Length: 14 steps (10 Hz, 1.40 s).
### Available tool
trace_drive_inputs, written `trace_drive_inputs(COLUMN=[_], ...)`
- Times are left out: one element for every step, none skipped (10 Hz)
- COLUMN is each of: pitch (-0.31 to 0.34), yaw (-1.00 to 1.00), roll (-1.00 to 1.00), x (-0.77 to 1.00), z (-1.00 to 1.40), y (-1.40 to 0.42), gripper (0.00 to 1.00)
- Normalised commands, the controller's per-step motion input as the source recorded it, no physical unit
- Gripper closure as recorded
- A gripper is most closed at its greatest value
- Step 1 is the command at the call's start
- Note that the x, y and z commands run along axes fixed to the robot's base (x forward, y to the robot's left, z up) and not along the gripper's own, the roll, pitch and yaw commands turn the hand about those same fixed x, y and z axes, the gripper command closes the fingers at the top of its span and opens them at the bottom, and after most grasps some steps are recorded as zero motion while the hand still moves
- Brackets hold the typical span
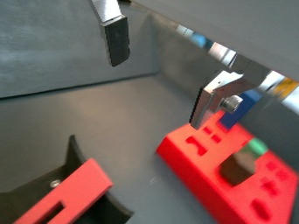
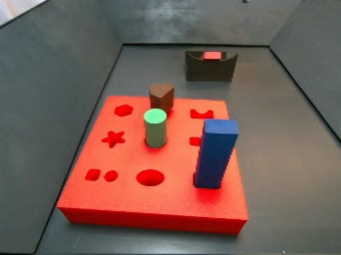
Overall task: Pick up the double-square object. Move up. Rotate the double-square object. Place the double-square object on the fixture. Regrasp the double-square object. Move to above the board. Insert the double-square object.
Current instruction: Regrasp the double-square object.
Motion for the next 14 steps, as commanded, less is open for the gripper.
trace_drive_inputs(pitch=[0.013, 0.008, 0.002, -0.003, -0.011, -0.017, -0.02, -0.025, -0.025, -0.023, -0.019, -0.011, -0.007, 0.005], yaw=[0.02, 0.02, 0.02, 0.02, 0.02, 0.02, 0.02, 0.02, 0.02, 0.02, 0.02, 0.03, 0.03, 0.03], roll=[1.0, 1.0, 1.0, 1.0, 1.0, 1.0, 1.0, 1.0, 1.0, 1.0, 1.0, 1.0, 1.0, 1.0], x=[-0.02, -0.03, -0.03, -0.04, -0.04, -0.03, -0.03, -0.03, -0.03, -0.02, -0.01, 0.01, 0.02, 0.03], z=[0.01, 0.01, 0.01, 0.01, 0.01, 0.0, 0.01, 0.01, 0.0, 0.01, 0.01, 0.0, 0.0, -0.01], y=[0.01, -0.03, -0.03, -0.02, -0.02, -0.02, -0.02, -0.02, -0.01, -0.02, -0.02, -0.02, -0.02, -0.02], gripper=[0.0, 0.0, 0.0, 0.0, 0.0, 0.0, 0.0, 0.0, 0.0, 0.0, 0.0, 0.0, 0.0, 0.0])
